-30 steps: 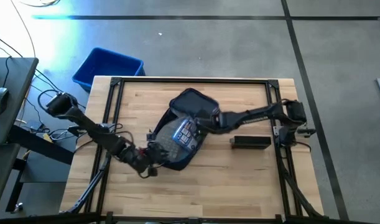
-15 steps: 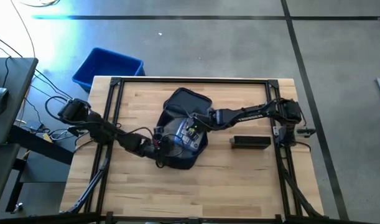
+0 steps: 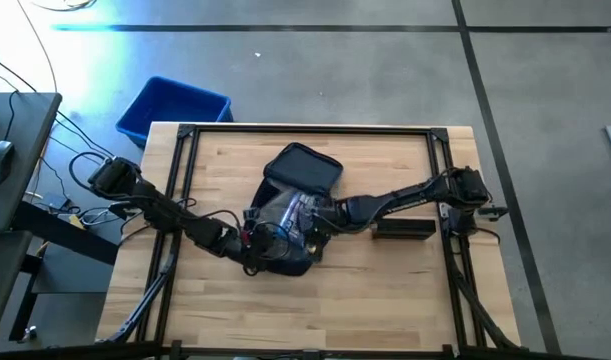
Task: Unpack backpack
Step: Remove the blue medicine kit from the black backpack
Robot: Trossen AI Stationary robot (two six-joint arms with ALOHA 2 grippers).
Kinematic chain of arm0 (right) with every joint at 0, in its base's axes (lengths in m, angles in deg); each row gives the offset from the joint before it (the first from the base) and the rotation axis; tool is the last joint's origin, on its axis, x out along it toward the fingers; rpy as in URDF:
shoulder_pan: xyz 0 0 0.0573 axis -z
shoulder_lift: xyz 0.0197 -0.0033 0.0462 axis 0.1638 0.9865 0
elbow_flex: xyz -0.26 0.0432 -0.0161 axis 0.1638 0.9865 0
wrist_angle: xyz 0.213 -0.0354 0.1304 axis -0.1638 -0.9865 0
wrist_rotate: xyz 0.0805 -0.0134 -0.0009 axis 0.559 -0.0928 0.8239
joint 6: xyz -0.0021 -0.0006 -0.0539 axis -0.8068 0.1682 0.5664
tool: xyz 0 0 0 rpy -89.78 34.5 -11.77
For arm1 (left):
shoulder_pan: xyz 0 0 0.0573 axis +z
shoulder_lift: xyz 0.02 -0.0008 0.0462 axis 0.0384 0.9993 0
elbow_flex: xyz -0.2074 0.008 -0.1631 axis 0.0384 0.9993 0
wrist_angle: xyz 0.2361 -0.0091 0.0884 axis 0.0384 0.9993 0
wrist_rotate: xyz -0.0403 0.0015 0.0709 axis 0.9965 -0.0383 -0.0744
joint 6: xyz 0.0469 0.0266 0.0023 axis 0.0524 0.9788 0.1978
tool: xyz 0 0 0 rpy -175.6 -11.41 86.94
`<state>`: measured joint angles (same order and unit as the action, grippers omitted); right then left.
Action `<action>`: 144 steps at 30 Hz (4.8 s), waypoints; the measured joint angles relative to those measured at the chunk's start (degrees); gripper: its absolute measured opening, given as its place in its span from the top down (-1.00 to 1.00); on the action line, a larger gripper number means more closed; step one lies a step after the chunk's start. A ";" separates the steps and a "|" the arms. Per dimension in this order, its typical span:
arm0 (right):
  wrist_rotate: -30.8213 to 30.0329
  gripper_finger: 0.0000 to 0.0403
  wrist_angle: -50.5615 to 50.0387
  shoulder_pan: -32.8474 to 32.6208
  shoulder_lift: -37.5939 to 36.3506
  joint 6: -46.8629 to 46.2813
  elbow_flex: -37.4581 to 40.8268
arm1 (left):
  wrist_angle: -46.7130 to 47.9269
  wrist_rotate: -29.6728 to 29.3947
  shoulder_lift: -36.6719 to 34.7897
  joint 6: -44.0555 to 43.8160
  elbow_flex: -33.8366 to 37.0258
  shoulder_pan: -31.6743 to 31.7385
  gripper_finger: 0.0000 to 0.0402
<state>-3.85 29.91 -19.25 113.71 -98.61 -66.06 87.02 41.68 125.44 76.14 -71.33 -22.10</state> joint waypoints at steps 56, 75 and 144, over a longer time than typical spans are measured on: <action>-38.99 -0.43 4.78 -12.30 12.40 10.50 -0.70 | -18.52 24.50 2.29 9.53 -3.96 6.81 1.00; -47.67 -0.43 -3.85 -8.87 12.48 10.65 -0.33 | -11.22 22.51 10.26 10.79 -4.15 13.15 1.00; -44.73 0.28 -8.80 3.13 4.88 1.59 -0.61 | -9.17 7.59 10.19 22.04 -3.96 8.13 1.00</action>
<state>-48.58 21.11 -16.12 118.59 -97.02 -66.67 77.85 49.27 135.63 98.18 -75.29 -13.97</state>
